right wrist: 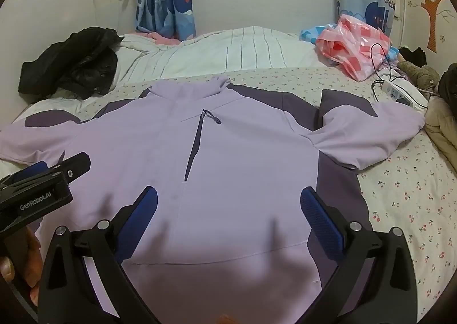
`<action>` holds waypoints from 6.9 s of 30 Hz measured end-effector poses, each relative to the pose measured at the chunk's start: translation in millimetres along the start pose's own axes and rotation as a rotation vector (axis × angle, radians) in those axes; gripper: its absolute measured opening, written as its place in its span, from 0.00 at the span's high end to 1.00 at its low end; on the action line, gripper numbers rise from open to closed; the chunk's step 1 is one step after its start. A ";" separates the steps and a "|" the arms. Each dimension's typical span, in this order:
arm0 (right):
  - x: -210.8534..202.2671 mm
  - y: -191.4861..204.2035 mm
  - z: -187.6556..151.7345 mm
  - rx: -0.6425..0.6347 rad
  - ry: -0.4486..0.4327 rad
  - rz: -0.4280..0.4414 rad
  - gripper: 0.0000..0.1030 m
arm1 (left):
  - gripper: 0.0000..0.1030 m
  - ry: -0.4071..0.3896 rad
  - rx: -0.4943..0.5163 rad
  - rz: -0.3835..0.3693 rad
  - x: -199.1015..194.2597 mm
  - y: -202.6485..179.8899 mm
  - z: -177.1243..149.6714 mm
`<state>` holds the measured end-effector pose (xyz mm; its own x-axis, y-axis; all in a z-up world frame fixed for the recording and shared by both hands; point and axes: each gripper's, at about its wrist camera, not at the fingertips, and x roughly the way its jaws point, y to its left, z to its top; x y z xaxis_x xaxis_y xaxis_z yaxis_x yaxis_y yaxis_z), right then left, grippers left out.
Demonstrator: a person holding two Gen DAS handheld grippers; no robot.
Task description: Fold large clothes
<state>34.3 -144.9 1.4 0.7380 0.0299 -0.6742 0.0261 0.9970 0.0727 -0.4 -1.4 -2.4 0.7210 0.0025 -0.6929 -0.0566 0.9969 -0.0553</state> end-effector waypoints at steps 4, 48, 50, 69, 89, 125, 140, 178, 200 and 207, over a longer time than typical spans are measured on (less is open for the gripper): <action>0.2 0.9 -0.1 0.002 0.002 0.002 0.06 | 0.06 0.004 -0.001 -0.001 -0.1 0.3 0.5; -6.5 -6.5 0.9 -0.005 -0.002 -0.001 0.06 | 0.06 -0.004 0.012 0.003 4.7 -1.4 -0.9; -6.7 -6.9 0.9 -0.006 -0.002 -0.001 0.06 | 0.06 -0.004 0.012 0.003 4.9 -1.1 -0.9; -7.4 -7.3 1.2 -0.007 -0.002 -0.005 0.06 | 0.06 -0.004 0.011 0.004 5.1 -0.7 -1.8; -8.0 -207.1 56.8 0.171 0.107 -0.094 0.06 | 0.06 -0.120 0.031 0.049 14.2 7.2 2.7; 129.0 -520.6 56.4 0.987 -0.209 0.134 0.25 | 0.06 -0.006 -0.014 0.047 55.7 2.3 -3.3; 80.5 -462.7 126.0 0.648 -0.303 0.019 0.88 | 0.06 0.026 -0.016 0.052 57.3 5.1 -4.7; 73.0 -310.3 165.9 0.530 -0.193 0.260 0.87 | 0.06 0.027 -0.126 -0.040 38.7 28.0 5.2; 1.5 -38.6 277.2 0.296 -0.325 0.676 0.87 | 0.06 -0.110 -0.544 0.010 -48.9 221.1 19.5; 43.9 54.0 234.6 0.228 -0.221 0.720 0.87 | 0.06 -0.093 -0.562 0.023 -55.4 238.8 18.6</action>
<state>226.3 -106.5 148.1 0.7421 0.6242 -0.2442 -0.3891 0.6979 0.6013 -41.1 238.0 36.2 0.7713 0.0560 -0.6340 -0.4134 0.8015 -0.4322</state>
